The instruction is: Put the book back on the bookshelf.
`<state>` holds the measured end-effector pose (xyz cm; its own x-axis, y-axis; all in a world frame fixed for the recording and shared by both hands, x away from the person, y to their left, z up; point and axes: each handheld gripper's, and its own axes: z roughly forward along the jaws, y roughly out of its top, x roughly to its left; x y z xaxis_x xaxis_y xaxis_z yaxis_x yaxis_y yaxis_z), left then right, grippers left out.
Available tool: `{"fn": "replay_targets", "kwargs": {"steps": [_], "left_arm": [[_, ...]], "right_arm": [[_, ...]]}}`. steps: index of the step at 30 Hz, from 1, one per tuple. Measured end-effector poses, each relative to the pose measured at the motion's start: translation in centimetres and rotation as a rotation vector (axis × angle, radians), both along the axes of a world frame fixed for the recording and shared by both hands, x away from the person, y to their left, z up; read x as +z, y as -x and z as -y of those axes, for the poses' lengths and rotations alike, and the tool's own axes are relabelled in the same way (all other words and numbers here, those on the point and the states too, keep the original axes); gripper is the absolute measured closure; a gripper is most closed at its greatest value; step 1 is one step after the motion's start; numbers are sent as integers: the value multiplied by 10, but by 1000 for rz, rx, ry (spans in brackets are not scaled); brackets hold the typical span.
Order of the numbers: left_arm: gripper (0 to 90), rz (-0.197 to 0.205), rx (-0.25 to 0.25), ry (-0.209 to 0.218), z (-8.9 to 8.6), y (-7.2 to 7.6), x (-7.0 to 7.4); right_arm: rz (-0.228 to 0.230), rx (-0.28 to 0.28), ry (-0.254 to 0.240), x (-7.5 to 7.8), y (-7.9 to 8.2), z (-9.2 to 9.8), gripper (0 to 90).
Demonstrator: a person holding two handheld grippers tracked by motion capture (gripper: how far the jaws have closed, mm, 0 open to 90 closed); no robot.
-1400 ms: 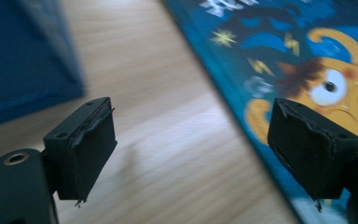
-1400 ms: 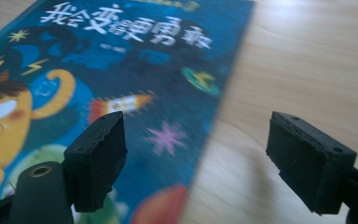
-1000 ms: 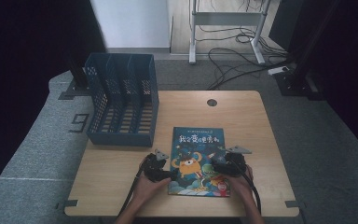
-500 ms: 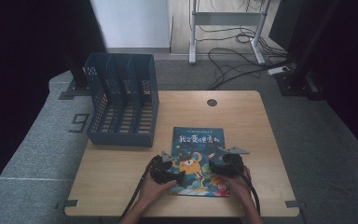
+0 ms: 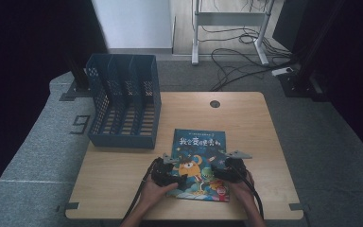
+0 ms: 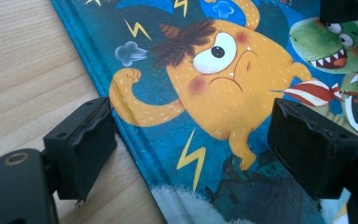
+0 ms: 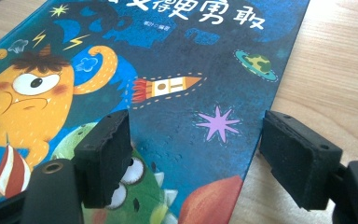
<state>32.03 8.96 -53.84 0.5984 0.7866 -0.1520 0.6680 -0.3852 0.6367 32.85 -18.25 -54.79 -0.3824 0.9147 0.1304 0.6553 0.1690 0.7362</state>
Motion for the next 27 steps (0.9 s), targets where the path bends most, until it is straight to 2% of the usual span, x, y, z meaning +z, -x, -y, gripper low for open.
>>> {"fn": "replay_targets", "kwargs": {"steps": [5, 9, 15, 20, 22, 25, 27], "left_arm": [[153, -8, 11, 11, -3, 5, 0], [153, -2, 7, -3, -4, 11, 0], [150, -5, -6, -25, -7, 29, 1], [138, -19, -5, -7, -9, 30, 2], [139, -14, -3, 1, -9, 30, 2], [132, 20, -1, -42, -4, 31, -1], [106, 29, 0, -44, -2, 30, -2]], "right_arm": [[-2, 0, 5, 1, 4, -3, 249], [0, 4, 7, 1, 10, -4, 259], [7, 21, 18, 2, 23, -7, 284], [9, 28, 13, 1, 28, -8, 286], [3, 38, 9, 2, 27, -7, 284], [-9, 44, -25, 1, 24, -4, 253], [-17, 38, -27, -1, 21, -4, 234]]}}
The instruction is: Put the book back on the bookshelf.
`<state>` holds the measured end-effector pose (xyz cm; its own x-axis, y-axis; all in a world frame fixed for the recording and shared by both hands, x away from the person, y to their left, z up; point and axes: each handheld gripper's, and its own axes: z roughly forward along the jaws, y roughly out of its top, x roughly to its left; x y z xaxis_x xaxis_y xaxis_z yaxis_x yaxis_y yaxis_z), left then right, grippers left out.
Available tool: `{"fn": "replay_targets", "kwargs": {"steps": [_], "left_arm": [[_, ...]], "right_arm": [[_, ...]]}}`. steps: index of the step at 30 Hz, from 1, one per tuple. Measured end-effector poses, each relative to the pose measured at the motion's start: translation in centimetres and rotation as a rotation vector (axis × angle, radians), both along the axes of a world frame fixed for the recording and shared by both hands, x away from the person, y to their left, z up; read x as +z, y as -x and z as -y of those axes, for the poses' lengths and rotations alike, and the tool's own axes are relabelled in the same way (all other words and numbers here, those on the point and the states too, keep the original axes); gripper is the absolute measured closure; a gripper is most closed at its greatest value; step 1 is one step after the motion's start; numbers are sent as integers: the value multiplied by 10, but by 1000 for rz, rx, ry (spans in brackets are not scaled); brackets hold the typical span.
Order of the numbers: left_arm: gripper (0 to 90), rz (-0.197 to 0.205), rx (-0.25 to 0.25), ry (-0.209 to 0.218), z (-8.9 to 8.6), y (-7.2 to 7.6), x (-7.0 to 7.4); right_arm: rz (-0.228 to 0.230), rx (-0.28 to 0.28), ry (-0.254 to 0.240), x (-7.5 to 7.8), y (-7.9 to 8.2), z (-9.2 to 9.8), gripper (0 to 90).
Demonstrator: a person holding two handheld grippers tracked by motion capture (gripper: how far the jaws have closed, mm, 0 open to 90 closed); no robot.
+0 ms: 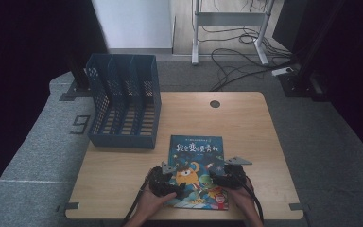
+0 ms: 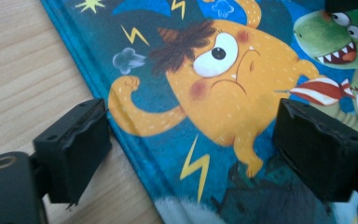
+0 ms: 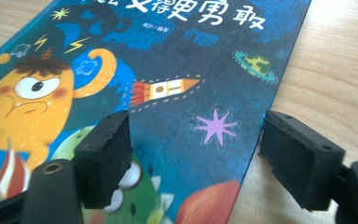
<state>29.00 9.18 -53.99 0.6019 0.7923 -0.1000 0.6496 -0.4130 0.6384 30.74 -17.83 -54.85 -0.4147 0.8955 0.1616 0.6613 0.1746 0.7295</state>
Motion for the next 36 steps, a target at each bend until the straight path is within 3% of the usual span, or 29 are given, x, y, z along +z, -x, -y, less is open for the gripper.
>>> {"fn": "replay_targets", "kwargs": {"steps": [16, 18, 29, 36], "left_arm": [[114, -3, 40, 19, 2, -30, -1], [113, -2, 45, 19, 2, -32, -1], [110, -4, 43, 14, 3, -35, -1], [111, -1, 48, 15, 3, -34, -1]], "right_arm": [[2, -9, 14, 1, -30, -3, 205], [12, -6, 33, 2, -38, -5, 201], [-4, -20, 24, 1, -54, -5, 184], [-19, -26, -24, 3, -53, -1, 196]]}}
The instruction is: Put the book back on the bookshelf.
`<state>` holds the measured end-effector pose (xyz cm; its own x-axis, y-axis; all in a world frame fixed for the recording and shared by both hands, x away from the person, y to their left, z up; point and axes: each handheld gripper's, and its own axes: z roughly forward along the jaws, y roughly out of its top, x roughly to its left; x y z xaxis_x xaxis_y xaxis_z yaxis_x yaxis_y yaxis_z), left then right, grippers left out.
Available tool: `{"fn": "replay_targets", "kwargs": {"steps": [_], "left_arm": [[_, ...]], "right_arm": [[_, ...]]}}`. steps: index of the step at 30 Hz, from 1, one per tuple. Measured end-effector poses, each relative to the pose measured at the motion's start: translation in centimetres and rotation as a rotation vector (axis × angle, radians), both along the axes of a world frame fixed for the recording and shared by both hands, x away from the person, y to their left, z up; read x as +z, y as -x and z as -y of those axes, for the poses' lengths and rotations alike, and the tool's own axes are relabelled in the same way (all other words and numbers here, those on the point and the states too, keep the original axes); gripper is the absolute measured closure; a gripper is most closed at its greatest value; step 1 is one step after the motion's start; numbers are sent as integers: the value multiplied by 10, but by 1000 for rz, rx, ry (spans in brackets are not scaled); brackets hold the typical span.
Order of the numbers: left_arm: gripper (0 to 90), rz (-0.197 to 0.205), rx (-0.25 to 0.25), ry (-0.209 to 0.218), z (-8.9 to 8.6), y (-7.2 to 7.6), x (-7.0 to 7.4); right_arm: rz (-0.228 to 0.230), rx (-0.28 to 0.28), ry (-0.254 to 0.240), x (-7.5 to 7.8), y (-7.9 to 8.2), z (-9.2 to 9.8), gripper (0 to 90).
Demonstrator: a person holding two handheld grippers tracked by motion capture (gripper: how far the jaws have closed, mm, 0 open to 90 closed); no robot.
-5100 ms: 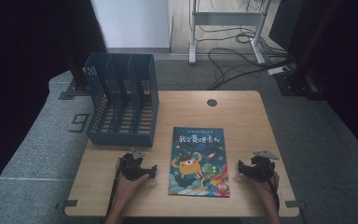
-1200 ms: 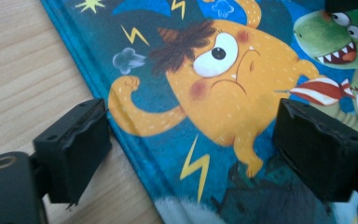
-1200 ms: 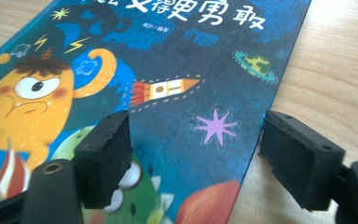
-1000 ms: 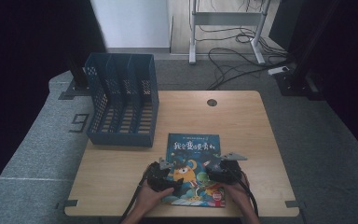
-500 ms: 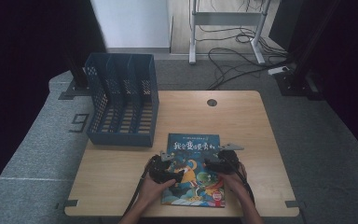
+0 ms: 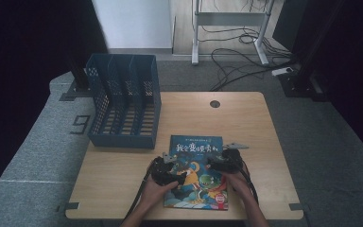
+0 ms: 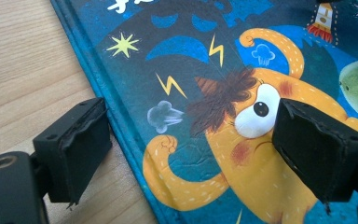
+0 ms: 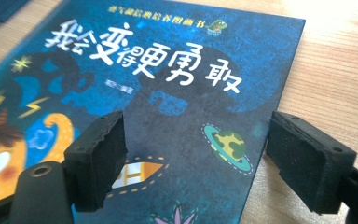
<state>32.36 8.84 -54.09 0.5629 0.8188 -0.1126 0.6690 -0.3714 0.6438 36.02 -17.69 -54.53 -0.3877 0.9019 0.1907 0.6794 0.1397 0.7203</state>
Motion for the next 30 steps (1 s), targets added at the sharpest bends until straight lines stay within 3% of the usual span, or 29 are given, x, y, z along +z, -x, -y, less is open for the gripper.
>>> {"fn": "replay_targets", "kwargs": {"steps": [11, 12, 13, 14, 15, 16, 17, 21, 30], "left_arm": [[115, 4, -3, 5, -1, 0, 0], [115, 5, -5, 5, -1, 0, 0], [115, 5, -6, 5, -1, 0, 0], [115, 5, -10, 6, -2, 0, 0], [116, 3, -12, 8, -2, 0, 0], [121, 2, -10, 11, -3, 0, 0], [126, 0, -12, 11, -3, -1, 0], [131, 0, -17, 9, -4, 0, 0], [127, 2, -17, 10, -4, 0, 0]], "right_arm": [[-10, 17, -64, 6, 3, 7, 206], [-24, 74, -162, 8, 4, 9, 322], [-24, 74, -162, 8, 4, 9, 322], [-38, 113, -227, 9, 5, 7, 315], [-26, 127, -204, 10, 6, 2, 313], [-8, 120, -123, 11, 8, -5, 295], [-5, 116, -90, 11, 8, -8, 281], [17, 74, -22, 7, 7, -9, 262], [20, 24, -25, 5, 3, 7, 236]]}}
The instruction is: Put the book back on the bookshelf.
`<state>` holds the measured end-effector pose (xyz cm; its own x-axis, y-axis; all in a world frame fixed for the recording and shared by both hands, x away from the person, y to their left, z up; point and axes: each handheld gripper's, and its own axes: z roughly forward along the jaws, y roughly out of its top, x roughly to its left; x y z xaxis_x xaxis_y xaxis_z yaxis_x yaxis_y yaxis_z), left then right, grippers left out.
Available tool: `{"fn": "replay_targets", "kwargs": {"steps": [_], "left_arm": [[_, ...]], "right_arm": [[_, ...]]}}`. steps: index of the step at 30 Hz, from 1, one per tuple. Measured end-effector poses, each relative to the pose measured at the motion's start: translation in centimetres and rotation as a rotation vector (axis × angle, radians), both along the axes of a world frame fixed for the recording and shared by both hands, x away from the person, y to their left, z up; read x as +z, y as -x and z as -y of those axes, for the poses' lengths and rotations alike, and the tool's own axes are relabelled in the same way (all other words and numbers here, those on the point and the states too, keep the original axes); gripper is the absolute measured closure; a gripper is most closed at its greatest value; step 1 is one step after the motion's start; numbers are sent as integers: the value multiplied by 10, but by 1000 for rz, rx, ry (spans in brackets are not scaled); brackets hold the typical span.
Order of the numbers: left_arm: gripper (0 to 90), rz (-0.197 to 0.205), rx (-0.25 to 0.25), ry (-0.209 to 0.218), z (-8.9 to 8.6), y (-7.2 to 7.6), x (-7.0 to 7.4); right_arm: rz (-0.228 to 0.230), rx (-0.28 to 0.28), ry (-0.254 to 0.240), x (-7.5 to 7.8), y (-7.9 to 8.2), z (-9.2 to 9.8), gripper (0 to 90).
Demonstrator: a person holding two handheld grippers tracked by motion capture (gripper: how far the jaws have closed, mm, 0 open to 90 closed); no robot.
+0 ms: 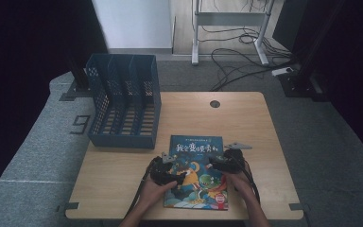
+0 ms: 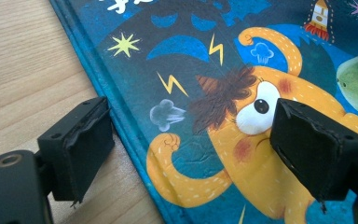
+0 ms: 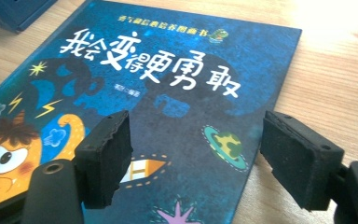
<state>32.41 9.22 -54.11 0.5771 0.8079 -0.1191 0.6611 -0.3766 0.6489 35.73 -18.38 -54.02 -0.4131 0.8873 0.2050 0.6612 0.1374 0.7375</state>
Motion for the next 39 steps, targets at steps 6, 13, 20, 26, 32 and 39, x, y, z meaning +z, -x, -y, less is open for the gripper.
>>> {"fn": "replay_targets", "kwargs": {"steps": [6, 13, 20, 26, 32, 39], "left_arm": [[128, 0, -2, 1, 0, 0, 0], [129, -3, -11, 2, -1, 0, 0], [122, -2, -15, -2, -1, 0, 0], [122, -4, -18, 2, -1, -1, 0], [120, -5, -17, 6, -2, -1, 0], [121, -6, -20, 7, -2, -1, 0]], "right_arm": [[-31, -15, -10, -5, -3, 4, 225], [-41, 10, -6, -6, -3, 2, 218], [-63, 9, -94, -5, -4, 12, 254], [-80, 1, -169, -4, -5, 18, 260], [-86, -2, -193, -2, -4, 21, 278], [-85, 39, -298, 2, -3, 24, 400]]}}
